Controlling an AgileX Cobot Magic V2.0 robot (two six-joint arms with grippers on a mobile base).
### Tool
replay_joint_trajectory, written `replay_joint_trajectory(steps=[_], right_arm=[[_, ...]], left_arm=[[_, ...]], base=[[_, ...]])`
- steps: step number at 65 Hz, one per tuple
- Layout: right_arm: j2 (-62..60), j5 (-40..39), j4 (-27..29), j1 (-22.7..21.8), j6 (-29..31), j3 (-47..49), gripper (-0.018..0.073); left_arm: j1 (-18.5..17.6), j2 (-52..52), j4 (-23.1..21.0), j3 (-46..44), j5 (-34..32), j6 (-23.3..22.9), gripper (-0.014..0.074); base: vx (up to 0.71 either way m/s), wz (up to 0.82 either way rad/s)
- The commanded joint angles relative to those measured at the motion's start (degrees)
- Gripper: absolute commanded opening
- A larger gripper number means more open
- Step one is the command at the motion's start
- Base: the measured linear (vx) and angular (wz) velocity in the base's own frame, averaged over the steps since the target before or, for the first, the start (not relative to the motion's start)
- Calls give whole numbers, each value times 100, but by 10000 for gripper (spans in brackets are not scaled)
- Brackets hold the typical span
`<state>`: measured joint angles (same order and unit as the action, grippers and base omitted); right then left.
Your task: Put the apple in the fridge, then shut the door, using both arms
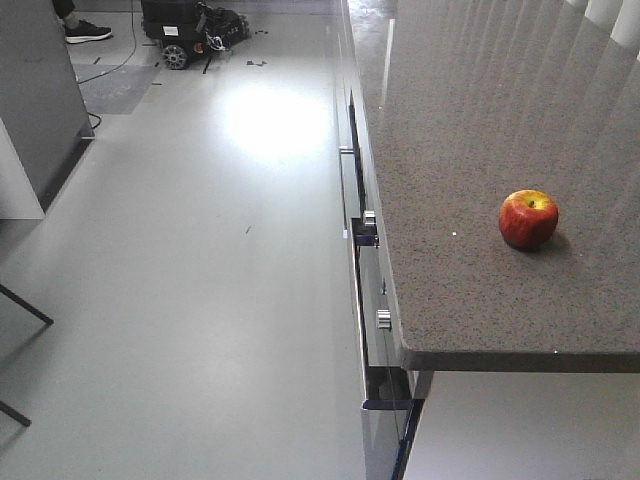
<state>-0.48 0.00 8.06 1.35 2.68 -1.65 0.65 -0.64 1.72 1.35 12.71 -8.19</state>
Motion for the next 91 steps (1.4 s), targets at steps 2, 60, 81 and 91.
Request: replay_joint_trajectory(steps=[2,60,81,91], right_arm=[[-78,-426,-23,-29,52,17,-3],[-78,-426,-23,-29,52,17,-3],[-78,-746,662,-11,-601,27,-3],[-78,-854,1263,-11,-1096,171,-3]], left_arm=[[-8,-84,0,-96,-429,-55,-6],[-8,-84,0,-96,-429,-55,-6],[-8,-84,0,-96,-429,-55,-6],[-8,-84,0,-96,-429,-55,-6]], base=[[0,0],[0,0],[0,0],[0,0]])
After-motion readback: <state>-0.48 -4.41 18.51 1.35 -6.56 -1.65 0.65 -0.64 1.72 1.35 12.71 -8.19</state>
